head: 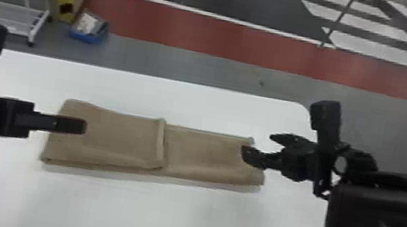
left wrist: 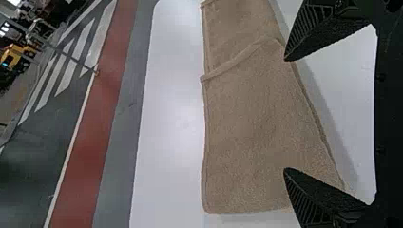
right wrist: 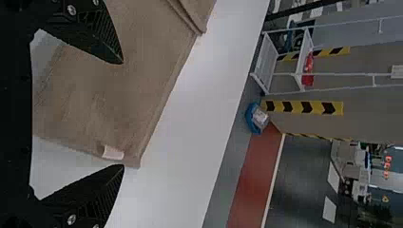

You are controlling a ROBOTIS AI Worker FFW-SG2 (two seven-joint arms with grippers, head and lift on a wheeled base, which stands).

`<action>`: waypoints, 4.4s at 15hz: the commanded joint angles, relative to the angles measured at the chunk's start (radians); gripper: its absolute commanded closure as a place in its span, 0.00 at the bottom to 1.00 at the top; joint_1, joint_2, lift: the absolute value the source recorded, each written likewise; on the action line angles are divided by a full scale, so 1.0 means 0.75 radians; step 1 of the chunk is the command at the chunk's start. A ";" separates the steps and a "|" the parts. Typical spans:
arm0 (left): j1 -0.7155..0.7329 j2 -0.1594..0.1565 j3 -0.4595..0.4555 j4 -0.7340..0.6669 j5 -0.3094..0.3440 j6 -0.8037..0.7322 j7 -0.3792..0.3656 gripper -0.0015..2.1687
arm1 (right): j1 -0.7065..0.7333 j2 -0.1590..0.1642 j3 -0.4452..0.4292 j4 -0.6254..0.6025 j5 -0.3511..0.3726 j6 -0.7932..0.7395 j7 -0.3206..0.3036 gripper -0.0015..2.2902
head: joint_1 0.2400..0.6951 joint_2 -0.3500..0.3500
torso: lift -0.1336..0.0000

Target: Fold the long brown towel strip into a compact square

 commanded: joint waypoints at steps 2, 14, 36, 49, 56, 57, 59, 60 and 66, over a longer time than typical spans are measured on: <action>0.087 0.071 0.195 -0.015 0.088 -0.033 -0.009 0.03 | -0.129 0.105 0.193 0.014 0.047 0.086 -0.010 0.05 | 1.00 0.38 | 0.07; 0.261 0.145 0.394 -0.010 0.211 -0.131 -0.054 0.04 | -0.233 0.209 0.303 0.346 -0.106 0.205 -0.125 0.06 | 1.00 0.79 | 0.07; 0.298 0.153 0.396 0.008 0.209 -0.172 -0.077 0.04 | -0.292 0.209 0.385 0.622 -0.106 -0.070 -0.135 0.14 | 1.00 0.86 | 0.07; 0.321 0.179 0.404 0.026 0.205 -0.196 -0.097 0.04 | -0.319 0.209 0.407 0.673 -0.084 -0.106 -0.162 0.26 | 1.00 0.87 | 0.07; 0.331 0.179 0.404 0.028 0.205 -0.209 -0.099 0.04 | -0.321 0.209 0.401 0.655 -0.102 -0.094 -0.162 0.26 | 1.00 0.87 | 0.07; 0.333 0.181 0.406 0.028 0.205 -0.209 -0.099 0.04 | -0.321 0.209 0.403 0.655 -0.094 -0.094 -0.162 0.25 | 1.00 0.87 | 0.07; 0.337 0.184 0.408 0.030 0.205 -0.213 -0.099 0.04 | -0.319 0.209 0.405 0.657 -0.084 -0.098 -0.162 0.21 | 1.00 0.87 | 0.07; 0.337 0.184 0.408 0.035 0.205 -0.217 -0.099 0.04 | -0.315 0.209 0.405 0.655 -0.076 -0.094 -0.162 0.18 | 1.00 0.87 | 0.07; 0.337 0.181 0.408 0.039 0.205 -0.229 -0.099 0.04 | -0.311 0.209 0.430 0.659 -0.055 -0.098 -0.164 0.17 | 1.00 0.87 | 0.07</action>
